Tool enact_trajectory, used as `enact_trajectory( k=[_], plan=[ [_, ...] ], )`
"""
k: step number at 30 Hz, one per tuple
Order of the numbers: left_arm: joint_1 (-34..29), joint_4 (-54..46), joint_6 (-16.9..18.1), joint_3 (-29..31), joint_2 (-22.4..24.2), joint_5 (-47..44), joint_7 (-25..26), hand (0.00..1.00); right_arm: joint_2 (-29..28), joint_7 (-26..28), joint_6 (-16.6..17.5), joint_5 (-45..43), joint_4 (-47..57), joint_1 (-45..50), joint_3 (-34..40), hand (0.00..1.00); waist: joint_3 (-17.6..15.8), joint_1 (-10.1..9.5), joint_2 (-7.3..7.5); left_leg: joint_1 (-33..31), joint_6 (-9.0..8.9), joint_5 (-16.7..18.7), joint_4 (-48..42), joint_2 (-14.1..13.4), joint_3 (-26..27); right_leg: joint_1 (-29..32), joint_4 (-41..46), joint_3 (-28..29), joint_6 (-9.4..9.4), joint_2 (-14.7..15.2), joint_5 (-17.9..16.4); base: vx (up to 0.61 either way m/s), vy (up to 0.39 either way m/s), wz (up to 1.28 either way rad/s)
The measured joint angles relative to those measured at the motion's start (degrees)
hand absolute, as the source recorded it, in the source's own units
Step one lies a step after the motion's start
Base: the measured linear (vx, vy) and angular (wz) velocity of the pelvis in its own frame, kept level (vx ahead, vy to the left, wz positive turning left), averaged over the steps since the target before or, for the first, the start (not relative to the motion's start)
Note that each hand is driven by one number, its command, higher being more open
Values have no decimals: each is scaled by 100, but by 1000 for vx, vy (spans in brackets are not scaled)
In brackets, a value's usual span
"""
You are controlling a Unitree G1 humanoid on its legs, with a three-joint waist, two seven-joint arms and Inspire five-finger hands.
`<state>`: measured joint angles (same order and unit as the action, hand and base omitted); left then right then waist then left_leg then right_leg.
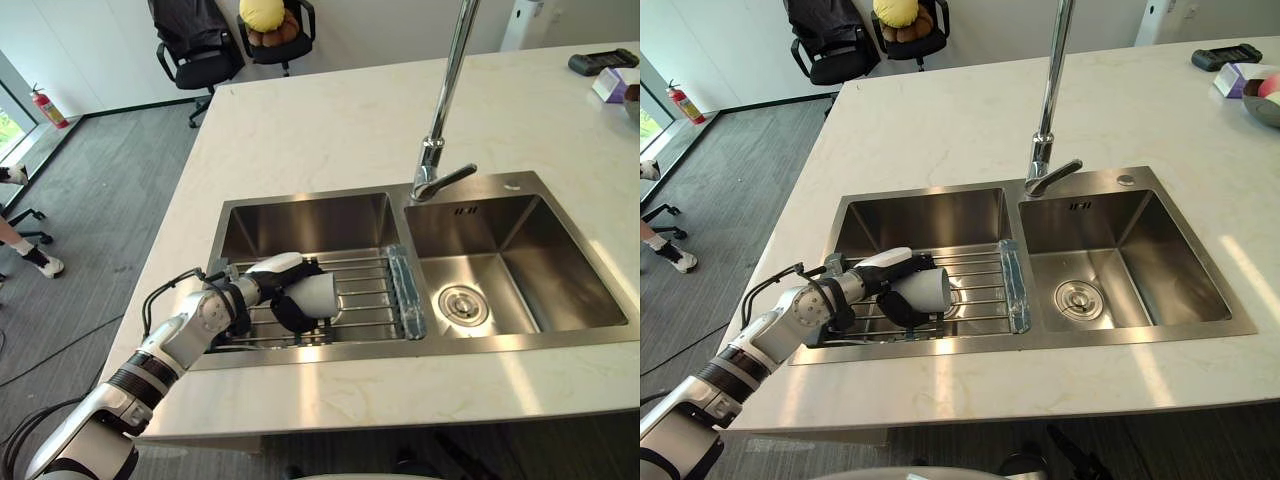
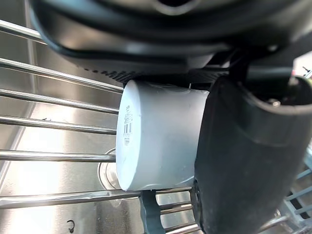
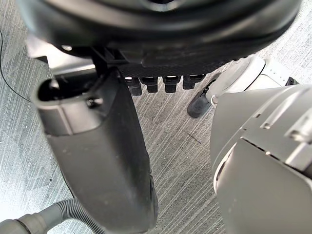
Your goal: Walk over to the sink, pick up the cup, carry it to the dishwasher, place the cup inside the dishwasher, then close the dishwasher door
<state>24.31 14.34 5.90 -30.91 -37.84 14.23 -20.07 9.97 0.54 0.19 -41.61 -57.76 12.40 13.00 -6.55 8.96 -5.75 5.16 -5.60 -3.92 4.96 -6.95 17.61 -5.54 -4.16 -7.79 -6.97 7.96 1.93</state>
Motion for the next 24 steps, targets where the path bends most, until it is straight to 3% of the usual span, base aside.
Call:
enact_trajectory(
  k=[6,10,12,14,19,24],
  plan=[
    [-227,40,115,-81,-8,-740,644,0,42,-12,-4,-1,21,-61,-121,100,-30,24,-52,-2,-2,5,0,0,-1,-3,-11,-7,-1,0,-1,0,0,0],
    [-654,-210,256,132,-17,-1701,927,0,10,-53,-2,3,21,-29,-112,100,-60,18,-66,-12,0,11,-1,4,-18,-12,-12,-37,-3,4,-3,0,0,1],
    [-1155,-677,259,793,217,-2960,1012,0,-47,-54,5,26,22,16,-68,100,-76,-3,-65,-15,1,9,-2,6,-58,-41,-11,-102,-4,5,-4,-2,-2,10],
    [-1545,-1305,272,1724,735,-3727,1086,0,-161,-60,10,52,58,136,45,100,-76,-155,-65,-14,6,0,-3,6,-131,-86,3,-195,-5,6,-17,-19,-13,16],
    [-1938,-2312,650,3357,1002,-4126,888,0,-386,-49,3,214,149,321,229,100,-68,-481,-65,-11,15,-61,-6,8,-450,-224,132,-504,12,12,-150,-50,-23,32],
    [-2286,-2021,826,4337,876,-4291,944,0,-418,-19,1,378,201,344,306,100,-18,-720,-37,-79,26,-109,-5,36,-741,-354,105,-802,7,15,-180,-43,-15,31]
  ],
)
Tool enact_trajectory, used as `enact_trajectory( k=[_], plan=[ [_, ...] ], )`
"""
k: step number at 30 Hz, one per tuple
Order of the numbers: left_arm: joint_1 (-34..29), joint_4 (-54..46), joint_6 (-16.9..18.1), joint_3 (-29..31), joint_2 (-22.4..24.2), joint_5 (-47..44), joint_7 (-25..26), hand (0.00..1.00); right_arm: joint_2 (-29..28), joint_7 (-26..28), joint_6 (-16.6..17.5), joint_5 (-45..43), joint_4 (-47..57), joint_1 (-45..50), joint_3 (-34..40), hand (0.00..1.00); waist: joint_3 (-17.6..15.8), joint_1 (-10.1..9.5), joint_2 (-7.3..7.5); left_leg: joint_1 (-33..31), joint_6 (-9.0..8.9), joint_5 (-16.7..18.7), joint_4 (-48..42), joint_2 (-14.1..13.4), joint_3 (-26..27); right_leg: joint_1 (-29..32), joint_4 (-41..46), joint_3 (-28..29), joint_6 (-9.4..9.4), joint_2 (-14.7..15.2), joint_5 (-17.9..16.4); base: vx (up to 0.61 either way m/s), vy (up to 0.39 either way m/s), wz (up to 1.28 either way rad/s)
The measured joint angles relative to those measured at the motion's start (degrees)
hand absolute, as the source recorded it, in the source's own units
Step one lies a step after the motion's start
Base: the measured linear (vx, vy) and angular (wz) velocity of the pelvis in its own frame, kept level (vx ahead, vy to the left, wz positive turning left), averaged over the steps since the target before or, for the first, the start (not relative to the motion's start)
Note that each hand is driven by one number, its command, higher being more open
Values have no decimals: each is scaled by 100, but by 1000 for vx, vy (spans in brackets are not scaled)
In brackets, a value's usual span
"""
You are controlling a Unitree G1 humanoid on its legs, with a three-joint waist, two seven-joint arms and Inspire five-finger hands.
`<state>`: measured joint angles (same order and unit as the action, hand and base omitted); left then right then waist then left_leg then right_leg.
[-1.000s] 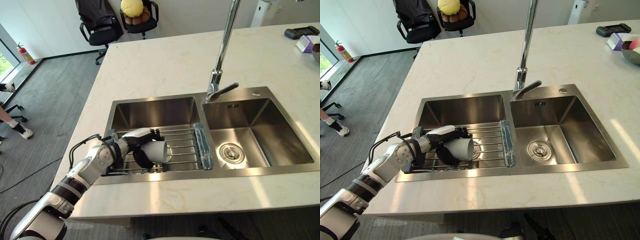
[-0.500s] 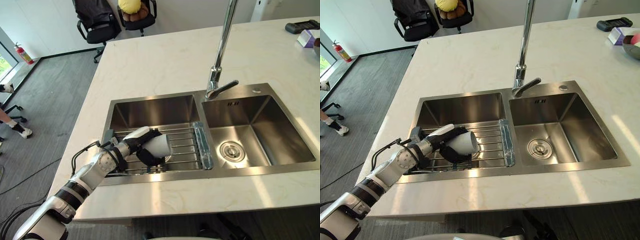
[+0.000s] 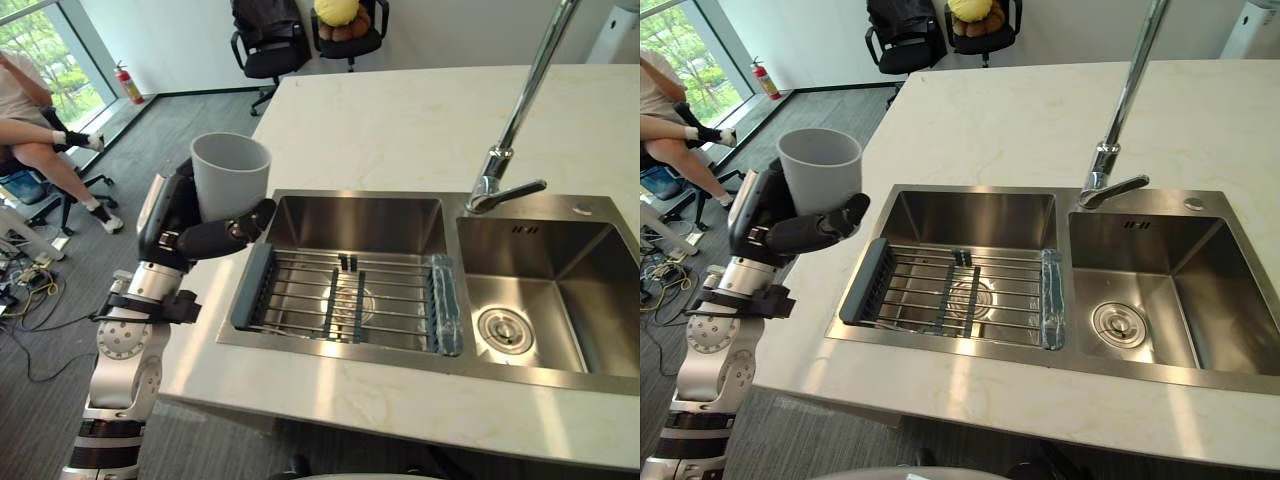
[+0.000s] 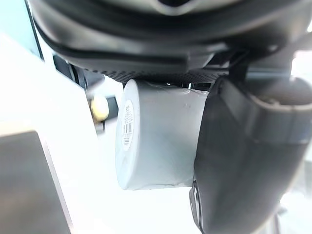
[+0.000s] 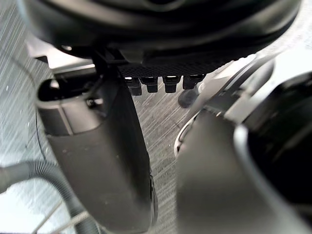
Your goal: Walk over to the sink, pick up the cup, carry it to the dishwasher, place the cup inside the dishwasher, then close the dishwasher door
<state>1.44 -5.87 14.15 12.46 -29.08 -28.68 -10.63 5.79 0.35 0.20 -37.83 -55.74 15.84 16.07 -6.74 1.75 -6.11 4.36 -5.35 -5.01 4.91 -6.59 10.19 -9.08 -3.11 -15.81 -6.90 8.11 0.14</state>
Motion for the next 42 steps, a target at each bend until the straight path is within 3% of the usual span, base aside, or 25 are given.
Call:
enact_trajectory(
  k=[11,15,17,18,19,20,21,22,24,27,28,29,30,32,33,34,35,36,39,42],
  plan=[
    [-1085,601,394,1616,308,-286,1363,0,29,53,-148,662,-142,25,128,100,40,-656,57,-209,55,-98,-72,214,-894,-431,-76,-932,-84,72,-170,-6,-25,43],
    [-1376,601,553,2237,593,76,2100,0,129,93,-225,925,-531,-15,237,100,93,-822,-7,-345,64,-131,-130,307,-1298,-472,262,-1350,-138,141,-431,-13,-39,58],
    [-1583,601,581,2546,813,802,2814,0,103,5,-214,1131,-696,25,389,100,147,-894,-25,-388,171,-145,-85,348,-1367,-499,571,-1619,-147,220,-651,-5,-55,57],
    [-1619,601,581,2606,864,1026,2981,0,73,-49,-211,1154,-697,44,392,100,150,-891,-18,-399,300,-129,-72,331,-1134,-518,632,-1717,-159,263,-689,-18,-26,85],
    [-1635,601,593,2657,954,1305,3215,0,41,-138,-185,1157,-687,98,397,100,167,-848,2,-420,533,-99,-116,216,-323,-579,668,-1955,-172,340,-716,-2,-7,100],
    [-1637,597,675,2654,1022,1427,3341,0,11,-211,-73,1144,-662,201,401,100,206,-829,5,-429,611,-178,-141,131,242,-597,741,-2140,-213,408,-761,14,0,99],
    [-1638,577,696,2654,1033,1471,3413,0,12,-251,-39,1123,-627,227,406,100,205,-838,-28,-439,611,-272,-137,123,354,-595,801,-2183,-228,439,-797,20,23,62],
    [-1654,481,700,2666,1033,1543,3555,0,12,-306,8,1101,-598,226,405,100,206,-891,-75,-440,458,-323,-128,150,350,-560,939,-2190,-239,515,-907,-4,46,24],
    [-1693,296,701,2708,1033,1876,3828,0,22,-326,-15,1106,-602,150,383,100,229,-892,-101,-474,339,-278,-153,204,351,-447,1111,-2095,-282,612,-1048,-19,44,7],
    [-1676,92,662,2718,1025,2961,4065,0,49,-331,-15,1125,-714,42,354,100,258,-854,-105,-618,331,-243,-185,269,448,-271,1227,-1941,-322,665,-1146,-27,22,11],
    [-1622,60,617,2680,996,3199,4067,0,71,-351,-5,1126,-735,1,349,100,266,-836,-101,-695,439,-169,-169,253,700,-240,1215,-1973,-321,674,-1146,19,22,54],
    [-1530,60,522,2559,955,3373,4054,0,9,-376,98,1118,-789,-16,351,100,303,-681,-15,-756,716,29,-192,226,1341,-236,1094,-2115,-267,722,-1081,68,28,109],
    [-1315,61,414,2337,929,3442,4044,0,-42,-397,251,1056,-774,19,371,100,304,-536,12,-967,847,43,-636,51,2121,-272,1109,-2443,-339,786,-946,127,71,144],
    [-893,70,285,1867,895,3446,3996,0,-26,-474,474,968,-616,211,392,100,329,-431,-177,-1140,959,-99,-1119,-50,2902,-324,1475,-2842,-301,895,-966,88,99,131],
    [-651,64,240,1618,852,3446,3996,0,-62,-521,644,783,-541,268,439,100,241,-294,-332,-1113,1051,-90,-1110,-122,3083,-195,2002,-2967,-69,961,-1228,-107,133,117],
    [-379,98,158,1554,786,3447,4016,0,-80,-523,735,758,-430,240,370,100,198,-129,-287,-1111,1015,-117,-901,14,2950,-145,1368,-2782,-75,563,-1135,-144,149,125],
    [-226,132,92,1412,800,3448,4017,0,-96,-554,743,769,-409,274,345,100,188,-53,-282,-1119,1011,-167,-750,98,2799,-264,1176,-2980,-124,549,-1038,-190,104,98],
    [-129,99,47,1211,775,3512,4019,0,-56,-667,581,774,-460,317,267,100,152,-79,-245,-1130,1098,18,-786,80,3000,-310,1088,-3136,-229,592,-879,-67,80,71],
    [-100,-29,-130,895,798,3536,4011,0,23,-834,472,790,-351,308,156,100,132,-83,-217,-1085,1138,309,-1171,117,3259,-514,1230,-3421,-309,751,-843,-12,141,55],
    [-103,-455,-246,844,1026,3465,4063,0,50,-967,256,870,-240,238,39,100,95,-87,-149,-866,1225,151,-494,714,2815,-698,1562,-3844,-251,1072,-868,-37,191,80]
  ],
)
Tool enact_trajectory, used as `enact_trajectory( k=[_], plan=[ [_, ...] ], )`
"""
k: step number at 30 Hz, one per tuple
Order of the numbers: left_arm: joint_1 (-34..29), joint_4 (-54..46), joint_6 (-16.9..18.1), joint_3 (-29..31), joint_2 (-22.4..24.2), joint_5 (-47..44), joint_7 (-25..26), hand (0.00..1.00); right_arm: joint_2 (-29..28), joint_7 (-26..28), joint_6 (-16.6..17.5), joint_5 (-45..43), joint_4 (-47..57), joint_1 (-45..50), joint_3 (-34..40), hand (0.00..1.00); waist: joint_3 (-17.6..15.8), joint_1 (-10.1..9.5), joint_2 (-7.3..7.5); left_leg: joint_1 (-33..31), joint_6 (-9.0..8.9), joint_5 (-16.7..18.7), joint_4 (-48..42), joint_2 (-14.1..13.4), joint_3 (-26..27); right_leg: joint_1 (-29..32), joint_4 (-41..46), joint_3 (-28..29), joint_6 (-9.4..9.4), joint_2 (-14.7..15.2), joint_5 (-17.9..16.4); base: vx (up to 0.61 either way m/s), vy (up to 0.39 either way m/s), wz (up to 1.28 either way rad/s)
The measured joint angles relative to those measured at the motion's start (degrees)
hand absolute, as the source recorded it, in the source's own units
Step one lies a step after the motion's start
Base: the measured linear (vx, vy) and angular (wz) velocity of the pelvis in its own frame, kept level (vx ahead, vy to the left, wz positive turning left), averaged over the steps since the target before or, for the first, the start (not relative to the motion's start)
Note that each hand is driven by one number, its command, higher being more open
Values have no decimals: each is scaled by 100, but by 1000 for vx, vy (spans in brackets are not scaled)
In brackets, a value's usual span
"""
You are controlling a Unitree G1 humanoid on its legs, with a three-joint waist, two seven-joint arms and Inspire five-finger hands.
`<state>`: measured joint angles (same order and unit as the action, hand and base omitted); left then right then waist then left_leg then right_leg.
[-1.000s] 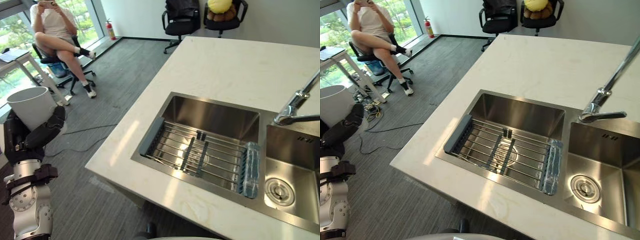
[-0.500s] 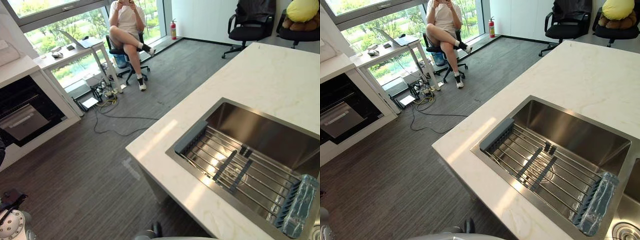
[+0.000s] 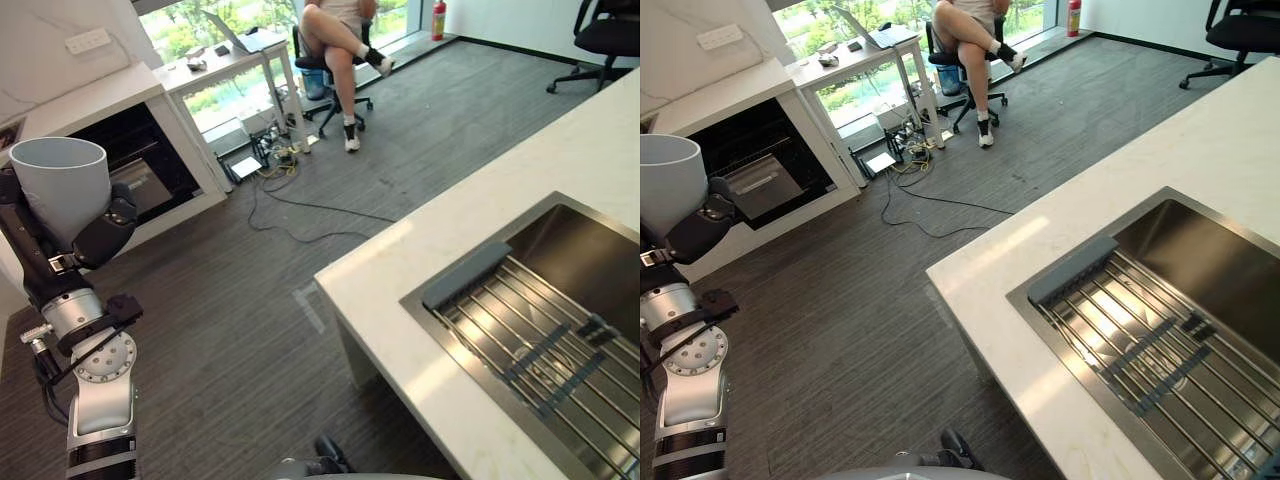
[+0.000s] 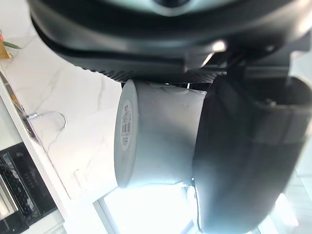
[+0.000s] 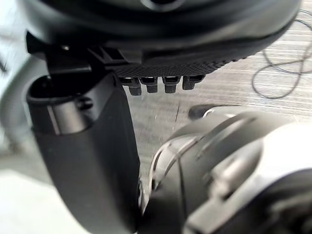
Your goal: Walk over to the sink, pick up the cup, carry it to the dishwasher, place the cup inside the dishwasher, then close the dishwasher door
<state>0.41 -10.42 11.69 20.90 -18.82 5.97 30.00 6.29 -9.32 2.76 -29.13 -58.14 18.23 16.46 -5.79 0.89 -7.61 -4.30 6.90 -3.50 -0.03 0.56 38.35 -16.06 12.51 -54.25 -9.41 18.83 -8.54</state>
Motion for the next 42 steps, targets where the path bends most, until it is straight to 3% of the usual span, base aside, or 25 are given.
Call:
enact_trajectory(
  k=[3,5,6,7,8,9,10,11,12,13,14,15,16,17,18,19,22,24,25,26,27,28,29,33,42],
  plan=[
    [-5,-230,4,-11,435,-92,238,0,-4,-19,-322,277,71,-224,16,100,-79,-151,63,114,83,-10,426,369,-408,-37,660,-247,176,343,73,-37,130,85],
    [3,-263,-1,-263,603,-170,332,0,100,34,-512,598,163,-310,85,100,-202,-136,104,250,-43,327,449,542,-570,-71,1542,-234,611,733,358,10,135,115],
    [32,-266,-3,-482,633,-196,329,0,69,86,-530,689,155,-311,114,100,-290,-84,283,316,-80,762,189,602,-472,15,2054,63,975,1048,579,90,141,169],
    [207,-287,0,-890,655,-292,326,0,120,210,-509,700,252,-301,218,100,-374,-74,218,88,280,679,-595,400,-760,280,2776,1117,1091,970,358,110,106,237],
    [322,-267,-3,-1340,805,-406,265,0,109,315,-538,704,223,-368,369,100,-383,54,261,101,363,684,-611,575,-1402,555,2918,2238,991,399,-204,118,74,262],
    [377,-229,-5,-1632,958,-462,218,0,135,346,-544,713,153,-388,394,100,-408,174,222,164,128,631,-451,647,-1805,729,2901,2731,1048,-71,-414,132,54,309],
    [443,-69,4,-2149,1109,-491,74,0,-18,487,-494,774,-2,-419,376,100,-497,229,649,-88,-223,1316,-1554,743,-2060,1276,2927,3808,999,-325,-685,157,-31,264],
    [425,29,53,-2537,1015,-488,-2,0,-146,606,-373,796,42,-382,319,100,-537,159,793,-495,391,2052,-3478,122,-2451,1660,2838,4492,565,-363,-894,146,-1,231],
    [416,88,41,-2709,1066,-487,-54,0,-108,681,-297,781,65,-320,351,100,-493,155,576,-322,-478,2239,-3039,-306,-3101,1766,2680,4746,420,-661,-1015,134,-3,194],
    [436,336,-24,-3013,1059,-487,-221,0,-202,754,-308,808,-107,-417,245,100,-520,168,885,-179,-366,2195,-2991,113,-3461,1839,2304,5563,296,-690,-1081,132,27,172],
    [434,443,-60,-3203,1098,-497,-285,0,-207,803,-328,803,-121,-403,141,100,-507,166,892,-134,-345,2152,-2922,206,-3724,1900,2165,5846,294,-832,-1081,195,-74,218],
    [337,495,-78,-3508,1104,-574,-500,0,-231,817,-331,792,-134,-451,87,100,-496,171,840,-24,-384,2070,-2712,259,-4077,2041,1952,6325,206,-1188,-1031,183,-120,185],
    [245,485,-65,-3669,1080,-666,-744,0,-203,791,-345,791,-196,-491,52,100,-457,165,801,63,-399,2040,-2595,268,-4267,2065,1573,6393,89,-1308,-886,291,-221,223],
    [231,468,-64,-3874,1069,-786,-1115,0,-121,790,-423,796,-228,-531,-107,100,-310,116,955,116,-404,2032,-2570,301,-4213,2003,894,6083,218,-1210,-232,331,-258,202],
    [201,463,-82,-3989,1149,-964,-1338,0,-83,781,-522,793,-222,-545,-152,100,-206,110,846,125,-521,2072,-2662,241,-4032,1766,813,5720,103,-1119,-332,347,-259,173],
    [171,446,-83,-4072,1158,-1027,-1438,0,-34,781,-530,784,-216,-543,-154,100,-128,107,773,121,-583,2040,-2646,189,-3919,1675,739,5566,108,-1109,-328,240,-142,112],
    [100,237,-84,-4404,1029,-1395,-2055,0,18,843,-594,627,-216,-588,-176,100,148,-17,707,436,-876,1696,-1939,146,-3531,1323,609,5083,127,-971,-317,239,-108,96],
    [74,44,-70,-4650,973,-1497,-2438,0,-43,847,-599,382,-219,-589,-176,100,353,8,724,667,-817,1376,-1333,76,-2981,1179,648,4723,204,-942,-268,240,-96,121],
    [111,-57,-29,-4768,980,-1530,-2629,0,-60,826,-626,136,-215,-611,-129,100,392,11,619,812,-727,1214,-1100,-32,-2799,1432,1352,4630,306,-993,-208,172,-74,96],
    [165,-38,72,-4791,1012,-1621,-2751,0,-4,807,-608,-24,-217,-656,-112,100,346,25,419,913,-735,1209,-1021,-242,-2855,1685,1360,4632,363,-1193,-752,145,-86,77],
    [202,-34,83,-4767,1008,-1628,-2781,0,-4,772,-607,-60,-211,-660,-126,100,388,25,444,940,-748,1206,-996,-303,-2881,1643,617,4637,401,-1300,-687,119,-127,47],
    [378,-34,92,-4692,883,-1746,-2798,0,-57,694,-607,-75,-219,-694,-179,100,337,12,619,1096,-831,1218,-911,-250,-2818,1511,-632,4621,590,-1254,651,160,-190,44],
    [410,80,102,-4649,823,-1869,-2825,0,-18,665,-604,-76,-391,-736,-211,100,373,127,485,1258,-933,1272,-768,-376,-2803,1415,-544,4510,513,-1358,607,169,-190,36],
    [399,127,63,-4500,750,-1964,-3022,0,152,651,-599,-196,-652,-839,-223,100,373,170,259,1478,-1085,1174,-415,-530,-2615,1311,-676,4575,620,-1536,548,101,-128,-9],
    [306,280,82,-4120,526,-2069,-3007,0,115,1006,-310,-981,-701,-875,-469,100,302,234,326,1635,-1075,1163,-216,-583,-2022,1162,-1497,5102,675,-1750,1148,-47,-15,-32]
  ],
)
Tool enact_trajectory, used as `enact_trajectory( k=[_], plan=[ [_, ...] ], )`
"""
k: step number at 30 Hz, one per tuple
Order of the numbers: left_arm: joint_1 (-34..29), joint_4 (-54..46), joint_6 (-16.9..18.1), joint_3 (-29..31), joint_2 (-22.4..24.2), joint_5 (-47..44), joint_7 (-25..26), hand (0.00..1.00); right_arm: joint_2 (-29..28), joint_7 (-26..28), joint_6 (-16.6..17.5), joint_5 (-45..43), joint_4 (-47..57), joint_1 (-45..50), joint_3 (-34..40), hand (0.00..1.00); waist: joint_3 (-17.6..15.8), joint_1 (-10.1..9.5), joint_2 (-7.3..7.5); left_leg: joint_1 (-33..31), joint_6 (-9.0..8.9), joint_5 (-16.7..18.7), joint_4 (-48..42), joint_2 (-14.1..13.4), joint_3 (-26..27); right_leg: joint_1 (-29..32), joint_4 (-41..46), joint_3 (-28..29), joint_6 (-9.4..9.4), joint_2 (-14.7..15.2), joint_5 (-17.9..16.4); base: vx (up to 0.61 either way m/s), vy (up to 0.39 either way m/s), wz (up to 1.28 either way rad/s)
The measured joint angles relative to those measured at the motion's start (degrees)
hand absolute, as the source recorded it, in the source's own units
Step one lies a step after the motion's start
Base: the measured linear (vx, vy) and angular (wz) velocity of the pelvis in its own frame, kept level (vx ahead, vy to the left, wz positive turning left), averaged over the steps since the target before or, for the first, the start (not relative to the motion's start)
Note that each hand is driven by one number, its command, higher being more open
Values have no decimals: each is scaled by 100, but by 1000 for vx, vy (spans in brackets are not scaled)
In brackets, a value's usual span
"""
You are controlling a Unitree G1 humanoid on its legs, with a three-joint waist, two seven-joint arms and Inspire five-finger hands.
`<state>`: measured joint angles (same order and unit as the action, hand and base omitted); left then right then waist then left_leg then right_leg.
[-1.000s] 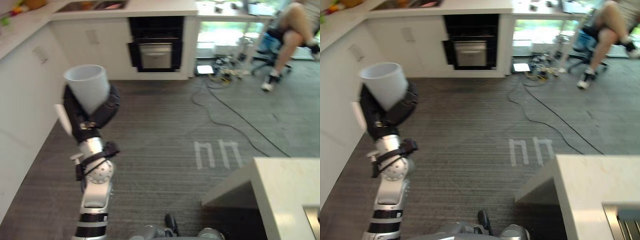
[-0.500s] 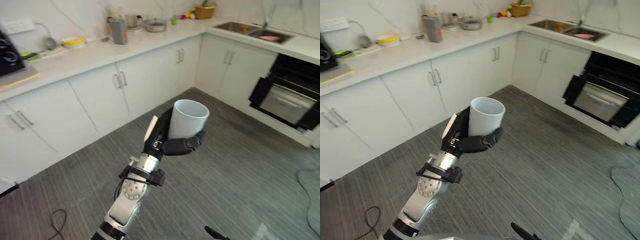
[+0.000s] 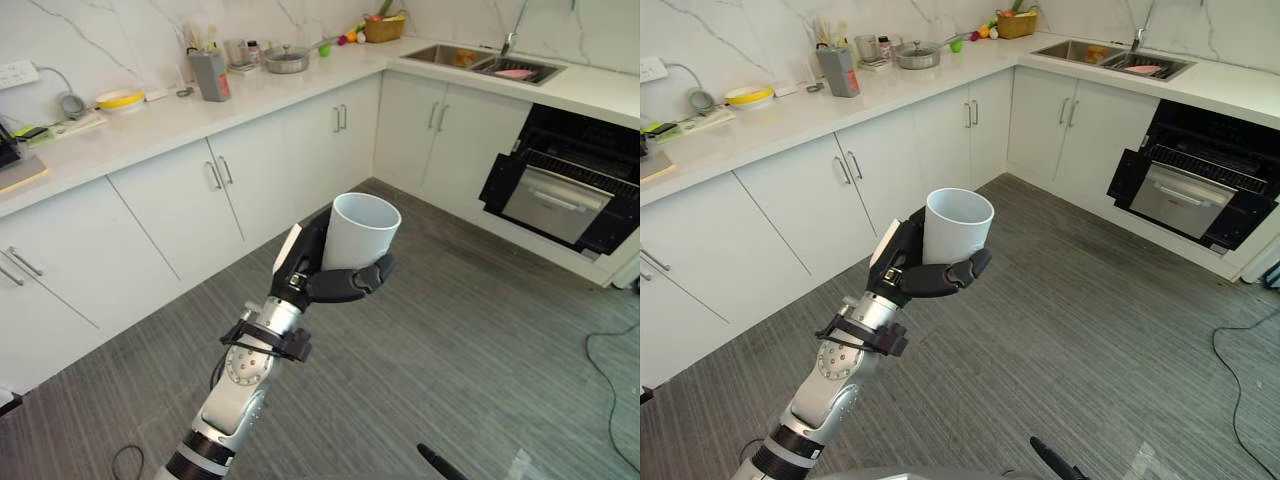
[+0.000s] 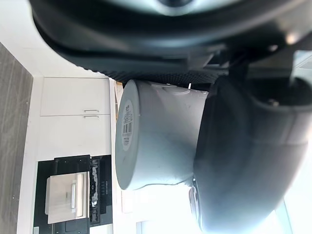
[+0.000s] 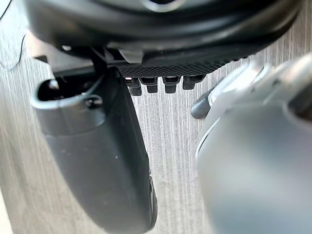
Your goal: Walk over to the sink, pick up the cup, carry it to the dishwasher, place the cup inside the dishwasher, then close the dishwasher door
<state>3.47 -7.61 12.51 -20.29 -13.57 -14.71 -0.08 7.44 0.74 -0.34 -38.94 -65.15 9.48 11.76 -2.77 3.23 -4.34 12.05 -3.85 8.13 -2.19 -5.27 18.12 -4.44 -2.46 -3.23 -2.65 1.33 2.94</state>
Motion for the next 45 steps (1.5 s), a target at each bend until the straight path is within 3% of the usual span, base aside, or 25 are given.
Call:
enact_trajectory(
  k=[5,13,25,26,31,32,33,35,36,38,42,43,45],
  plan=[
    [-40,266,70,233,-9,3,81,0,-9,253,66,-44,18,8,-94,100,-86,96,41,21,15,-10,-5,-18,269,-8,-238,246,35,-56,242,-106,-38,-27],
    [-37,373,349,315,-25,9,98,0,-9,710,68,-204,61,146,-156,100,-131,256,70,116,-27,8,3,-91,641,71,-271,598,65,-181,361,-74,-50,-25],
    [-2,856,501,424,-23,4,244,0,-20,1049,180,54,164,178,-240,100,-236,253,150,181,-42,17,6,-89,925,134,-278,764,42,-209,456,-63,-34,-12],
    [-14,1021,518,596,49,-114,275,0,115,1024,188,92,235,129,-533,100,-317,254,19,76,-50,-9,-21,-42,960,269,-277,553,33,-158,558,0,0,0],
    [-45,1022,518,656,131,-117,267,0,141,1020,187,91,265,139,-533,100,-315,260,23,41,-44,-4,-56,-41,908,307,-288,478,34,-152,556,0,0,2],
    [-72,1024,516,688,198,-150,264,0,140,1020,176,89,275,140,-532,100,-319,258,24,40,-37,-4,-63,-50,889,308,-284,373,71,-134,516,-8,-22,15],
    [-169,1045,483,777,402,-274,257,0,151,1025,144,89,287,154,-522,100,-313,261,11,31,-8,16,-113,-72,843,275,-193,-206,205,-26,364,-5,-19,19],
    [-214,1096,303,922,714,-567,272,0,153,1065,97,92,297,183,-432,100,-310,240,-12,-102,3,97,-317,-134,717,655,634,-535,203,63,53,-3,-21,23],
    [-214,1116,198,1021,814,-718,276,0,108,1070,61,93,294,180,-345,100,-329,204,12,-140,-5,129,-383,-102,683,922,1248,-687,215,141,-198,-11,-45,18],
    [-201,1446,-105,1283,1011,-1149,373,0,45,1107,-20,65,307,240,-35,100,-400,226,101,9,58,220,-419,101,477,1370,2758,-1179,323,611,-746,-34,-43,22],
    [-254,1774,-632,1387,1224,-1682,517,0,-56,1233,-81,-31,523,317,391,100,-496,249,211,198,344,387,-404,488,-338,1709,4202,-998,395,1141,-780,-89,19,43],
    [-272,1767,-708,1396,1207,-1811,519,0,-159,1257,-82,-170,607,316,523,100,-576,252,241,273,416,365,-426,479,-450,1981,4426,-827,341,1121,-936,-6,-17,57],
    [-282,1667,-816,1401,1100,-1866,551,0,-278,1205,-137,-252,603,299,592,100,-607,239,258,215,414,367,-431,404,-636,1981,3021,-673,169,942,-855,43,-61,58]
  ],
)
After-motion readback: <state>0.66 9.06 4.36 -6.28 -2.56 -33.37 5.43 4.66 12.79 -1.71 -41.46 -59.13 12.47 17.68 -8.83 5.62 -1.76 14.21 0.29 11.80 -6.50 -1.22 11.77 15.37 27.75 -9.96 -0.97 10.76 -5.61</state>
